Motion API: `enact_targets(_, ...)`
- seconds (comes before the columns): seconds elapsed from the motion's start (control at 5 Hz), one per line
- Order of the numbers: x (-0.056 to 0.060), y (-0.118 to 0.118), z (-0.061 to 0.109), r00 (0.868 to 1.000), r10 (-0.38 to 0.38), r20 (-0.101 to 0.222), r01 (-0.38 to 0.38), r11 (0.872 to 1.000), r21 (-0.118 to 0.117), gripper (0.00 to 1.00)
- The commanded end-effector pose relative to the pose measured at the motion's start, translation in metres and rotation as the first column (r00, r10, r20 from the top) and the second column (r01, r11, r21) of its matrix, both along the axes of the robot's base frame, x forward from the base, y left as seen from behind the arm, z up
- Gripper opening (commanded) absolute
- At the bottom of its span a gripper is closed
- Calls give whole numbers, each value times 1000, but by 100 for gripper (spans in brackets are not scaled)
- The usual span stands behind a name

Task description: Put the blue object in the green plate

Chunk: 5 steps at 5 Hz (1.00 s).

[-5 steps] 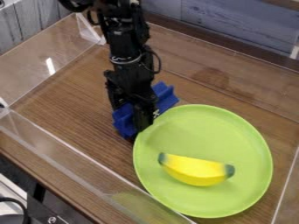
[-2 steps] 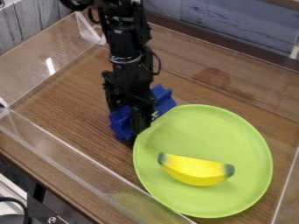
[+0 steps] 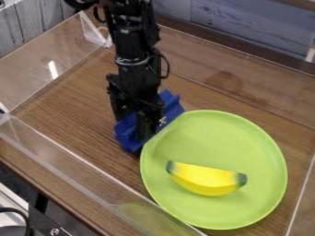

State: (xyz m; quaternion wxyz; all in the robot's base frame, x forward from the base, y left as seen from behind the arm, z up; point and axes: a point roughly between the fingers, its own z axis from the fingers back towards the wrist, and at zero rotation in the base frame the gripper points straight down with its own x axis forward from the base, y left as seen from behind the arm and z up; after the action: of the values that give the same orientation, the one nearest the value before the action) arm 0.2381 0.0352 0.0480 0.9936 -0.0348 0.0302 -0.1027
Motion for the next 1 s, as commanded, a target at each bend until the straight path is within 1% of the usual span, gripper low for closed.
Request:
enact_targets(0.0,9,0,17,998,-12,58,10,1000,19,0)
enact_targets(0.8,9,-4,31,998,-26,54,24,999,41,0)
